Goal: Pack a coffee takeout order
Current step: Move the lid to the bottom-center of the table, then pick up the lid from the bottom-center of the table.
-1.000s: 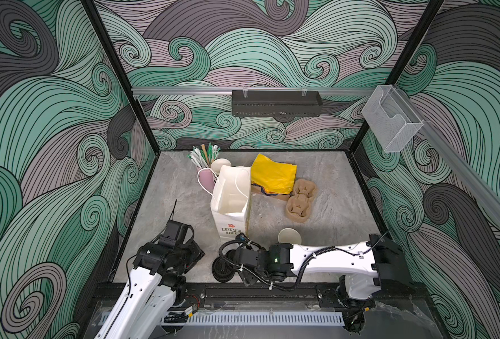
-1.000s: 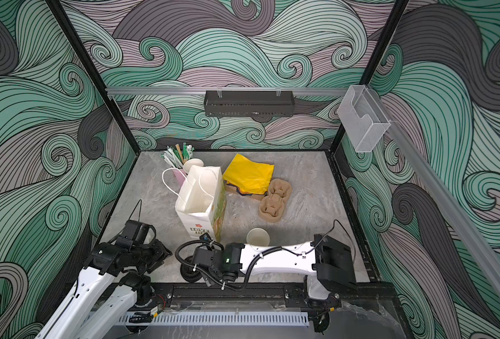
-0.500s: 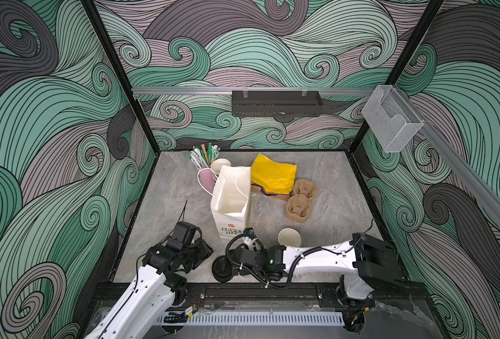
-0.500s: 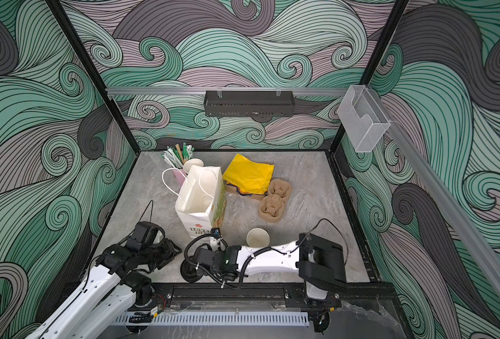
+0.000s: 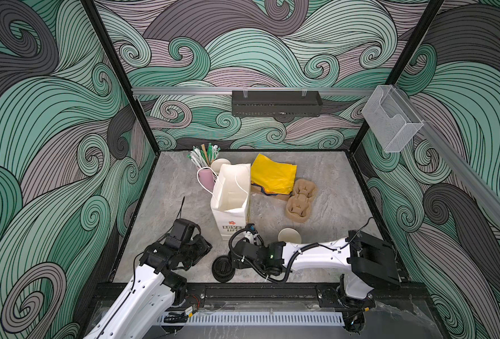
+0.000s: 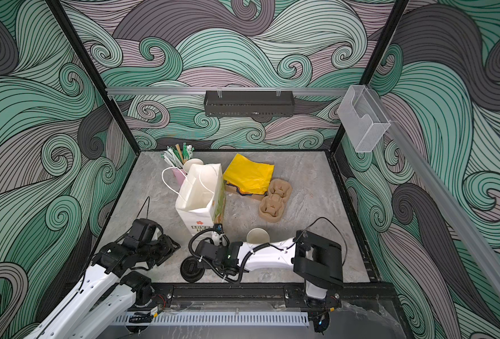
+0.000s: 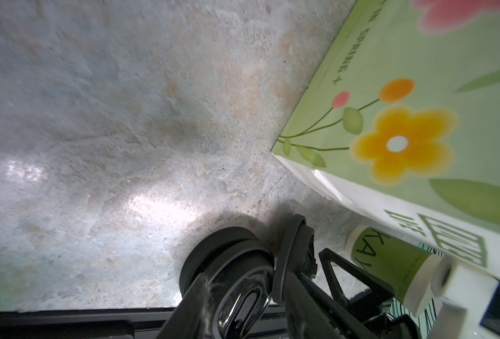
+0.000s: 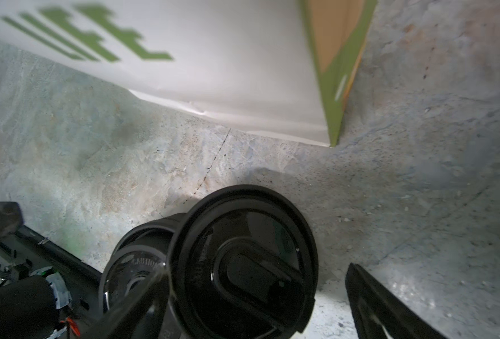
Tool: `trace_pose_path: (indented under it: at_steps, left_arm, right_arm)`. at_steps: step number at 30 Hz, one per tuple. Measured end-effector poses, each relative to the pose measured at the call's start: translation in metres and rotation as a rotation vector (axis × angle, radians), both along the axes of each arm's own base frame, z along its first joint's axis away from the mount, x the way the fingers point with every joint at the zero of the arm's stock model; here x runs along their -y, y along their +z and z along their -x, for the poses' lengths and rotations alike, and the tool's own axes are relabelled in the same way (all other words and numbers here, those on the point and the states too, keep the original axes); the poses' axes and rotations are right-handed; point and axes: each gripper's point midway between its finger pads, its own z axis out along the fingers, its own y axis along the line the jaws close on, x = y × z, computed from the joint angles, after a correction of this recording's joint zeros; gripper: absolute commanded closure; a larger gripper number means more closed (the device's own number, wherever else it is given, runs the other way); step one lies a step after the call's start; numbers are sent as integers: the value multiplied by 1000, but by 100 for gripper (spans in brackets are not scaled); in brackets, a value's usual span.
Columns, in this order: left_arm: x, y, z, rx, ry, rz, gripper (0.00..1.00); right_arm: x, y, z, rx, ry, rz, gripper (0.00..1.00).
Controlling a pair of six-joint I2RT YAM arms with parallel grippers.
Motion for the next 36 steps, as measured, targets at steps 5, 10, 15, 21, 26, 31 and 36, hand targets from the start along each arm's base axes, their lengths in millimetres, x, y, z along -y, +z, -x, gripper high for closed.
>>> trace_pose_path:
  at_steps: [5, 10, 15, 21, 26, 31, 36]
  left_arm:
    - [0, -1, -1, -2, -22, -18, 54]
    - [0, 0, -1, 15, -34, -19, 54]
    - [-2, 8, -2, 78, -27, -6, 54]
    - [-6, 12, -5, 115, -10, -18, 54]
    - [-9, 10, -6, 126, -1, -26, 54]
    - [-11, 9, -5, 140, 17, -22, 54]
    - [-13, 13, -6, 169, 28, -18, 54]
  right_arm:
    - [22, -7, -2, 24, -1, 104, 13]
    - [47, -3, 2, 40, 28, 199, 11]
    - [51, 10, 4, 72, 121, 222, 7]
    - [40, -4, 6, 73, 345, 293, 14]
    - [39, -21, 13, 87, 541, 331, 15]
    - [37, -30, 18, 97, 654, 370, 14]
    - [35, -33, 16, 105, 679, 394, 17]
